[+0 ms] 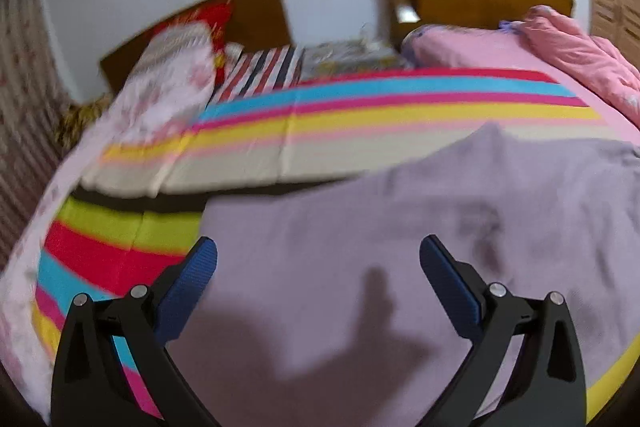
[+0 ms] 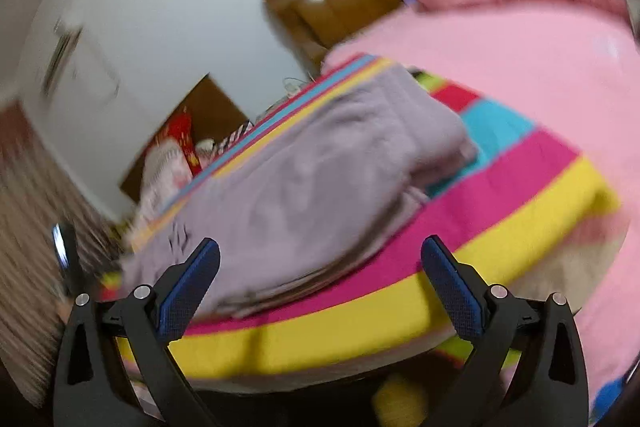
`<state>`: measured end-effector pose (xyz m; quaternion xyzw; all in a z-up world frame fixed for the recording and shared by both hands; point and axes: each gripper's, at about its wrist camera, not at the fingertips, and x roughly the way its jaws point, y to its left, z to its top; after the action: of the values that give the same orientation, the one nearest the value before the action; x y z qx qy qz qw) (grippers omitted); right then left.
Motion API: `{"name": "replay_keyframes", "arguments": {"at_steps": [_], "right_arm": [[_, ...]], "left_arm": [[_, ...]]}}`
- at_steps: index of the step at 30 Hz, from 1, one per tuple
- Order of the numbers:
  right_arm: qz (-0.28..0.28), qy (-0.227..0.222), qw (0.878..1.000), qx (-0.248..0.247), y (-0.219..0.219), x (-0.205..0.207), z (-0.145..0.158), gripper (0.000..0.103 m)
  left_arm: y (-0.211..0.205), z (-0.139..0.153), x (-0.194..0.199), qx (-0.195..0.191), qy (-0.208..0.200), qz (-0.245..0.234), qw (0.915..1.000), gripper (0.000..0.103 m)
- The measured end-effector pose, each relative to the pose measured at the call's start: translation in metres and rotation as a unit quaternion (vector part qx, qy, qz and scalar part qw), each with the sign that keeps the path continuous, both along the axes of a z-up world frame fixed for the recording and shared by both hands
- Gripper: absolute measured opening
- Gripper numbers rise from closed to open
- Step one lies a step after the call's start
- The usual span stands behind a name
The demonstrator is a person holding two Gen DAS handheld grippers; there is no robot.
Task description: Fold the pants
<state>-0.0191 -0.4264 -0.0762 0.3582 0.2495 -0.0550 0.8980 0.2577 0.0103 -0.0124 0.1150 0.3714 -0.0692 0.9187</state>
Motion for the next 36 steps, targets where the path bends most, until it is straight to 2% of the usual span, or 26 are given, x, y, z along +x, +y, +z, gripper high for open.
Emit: {"name": "replay_keyframes", "arguments": {"at_steps": [2, 4, 8, 9, 11, 12, 14, 16, 17, 18, 21, 24, 27, 29, 31, 32, 33, 34, 36], "right_arm": [[-0.004, 0.003, 1.000, 0.024, -0.011, 0.005, -0.003, 0.093], [-0.003, 0.011, 1.000, 0.022, -0.016, 0.016, 0.000, 0.092], [0.013, 0.072, 0.997, -0.007, -0.016, 0.041, 0.008, 0.090], [0.022, 0.099, 0.995, -0.025, -0.013, 0.050, 0.011, 0.090], [0.032, 0.128, 0.991, -0.033, -0.008, 0.057, 0.014, 0.090], [0.045, 0.135, 0.990, -0.020, -0.006, 0.058, 0.013, 0.089], [0.063, 0.134, 0.989, 0.015, -0.005, 0.059, 0.012, 0.089], [0.062, 0.126, 0.990, 0.026, -0.008, 0.058, 0.010, 0.083], [0.054, 0.121, 0.991, 0.031, -0.012, 0.058, 0.010, 0.078], [0.036, 0.106, 0.992, 0.055, -0.021, 0.055, 0.006, 0.075], [0.006, 0.081, 0.991, 0.104, -0.036, 0.050, -0.001, 0.071], [-0.013, 0.076, 0.993, 0.091, -0.030, 0.049, 0.001, 0.071], [0.009, 0.085, 0.994, 0.061, -0.015, 0.053, 0.002, 0.071], [0.023, 0.107, 0.993, 0.044, -0.014, 0.056, 0.004, 0.065], [0.015, 0.106, 0.993, 0.053, -0.020, 0.057, 0.003, 0.062], [0.005, 0.096, 0.993, 0.070, -0.024, 0.057, 0.000, 0.054], [-0.011, 0.088, 0.992, 0.087, -0.028, 0.056, -0.003, 0.041], [-0.029, 0.085, 0.991, 0.098, -0.030, 0.054, -0.007, 0.032], [-0.050, 0.068, 0.990, 0.109, -0.032, 0.048, -0.014, 0.024]], "left_arm": [[0.008, -0.012, 0.003, 0.000, 0.017, 0.011, 0.9998, 0.101], [0.010, -0.031, 0.009, 0.008, 0.038, 0.010, 0.9992, 0.102], [0.020, -0.036, 0.022, -0.036, 0.064, 0.010, 0.9972, 0.102], [0.021, -0.037, 0.023, -0.043, 0.068, 0.010, 0.9967, 0.102], [0.021, -0.038, 0.021, -0.043, 0.068, 0.010, 0.9967, 0.102], [0.020, -0.038, 0.021, -0.040, 0.067, 0.011, 0.9969, 0.102], [0.020, -0.040, 0.021, -0.042, 0.067, 0.011, 0.9968, 0.102], [0.020, -0.039, 0.018, -0.042, 0.067, 0.012, 0.9968, 0.102], [0.020, -0.039, 0.018, -0.042, 0.067, 0.012, 0.9968, 0.102], [0.020, -0.040, 0.018, -0.042, 0.067, 0.011, 0.9968, 0.102], [0.020, -0.039, 0.018, -0.042, 0.067, 0.011, 0.9968, 0.102], [0.019, -0.039, 0.018, -0.042, 0.067, 0.011, 0.9968, 0.102], [0.021, -0.040, 0.019, -0.044, 0.068, 0.011, 0.9967, 0.102], [0.021, -0.040, 0.020, -0.046, 0.069, 0.011, 0.9965, 0.102], [0.023, -0.040, 0.019, -0.046, 0.069, 0.010, 0.9965, 0.102], [0.023, -0.041, 0.019, -0.047, 0.068, 0.010, 0.9965, 0.102], [0.023, -0.040, 0.019, -0.048, 0.069, 0.010, 0.9964, 0.102], [0.023, -0.040, 0.019, -0.048, 0.069, 0.010, 0.9964, 0.102], [0.024, -0.039, 0.018, -0.050, 0.066, 0.009, 0.9965, 0.102]]}}
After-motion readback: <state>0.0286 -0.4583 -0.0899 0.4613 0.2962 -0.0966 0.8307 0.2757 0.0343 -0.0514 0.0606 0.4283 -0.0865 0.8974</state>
